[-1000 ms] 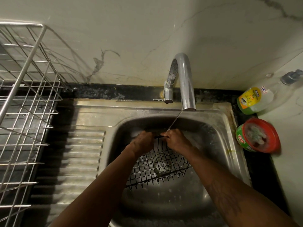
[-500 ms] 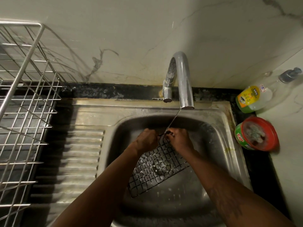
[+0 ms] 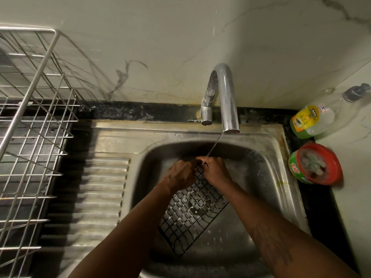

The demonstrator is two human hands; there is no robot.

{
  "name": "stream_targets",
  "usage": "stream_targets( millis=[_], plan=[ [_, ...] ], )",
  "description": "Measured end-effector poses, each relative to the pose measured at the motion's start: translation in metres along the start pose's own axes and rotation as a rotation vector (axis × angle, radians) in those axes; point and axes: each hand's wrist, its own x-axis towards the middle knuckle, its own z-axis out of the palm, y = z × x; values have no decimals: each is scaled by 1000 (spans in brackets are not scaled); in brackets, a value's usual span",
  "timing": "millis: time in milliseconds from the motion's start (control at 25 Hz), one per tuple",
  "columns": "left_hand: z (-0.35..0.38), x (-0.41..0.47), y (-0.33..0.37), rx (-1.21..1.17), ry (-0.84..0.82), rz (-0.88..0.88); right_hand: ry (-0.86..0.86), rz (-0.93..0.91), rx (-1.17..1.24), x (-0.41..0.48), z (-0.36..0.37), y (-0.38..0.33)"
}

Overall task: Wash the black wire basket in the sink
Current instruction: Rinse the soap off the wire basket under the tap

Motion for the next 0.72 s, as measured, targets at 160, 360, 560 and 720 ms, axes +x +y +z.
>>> stream_targets(
  millis=[160, 360, 560, 720],
  plan=[
    [-1, 0, -2, -37, -19, -67, 92, -37, -130, -6, 3, -4],
    [2, -2, -6, -86, -69, -79, 49, -6, -99, -8, 8, -6],
    [17, 3, -7, -86, -48, -57, -149, -151, -151, -4, 0, -3],
    [12, 3, 0, -125, -73, -154, -188, -181, -132, 3, -3, 9]
  ],
)
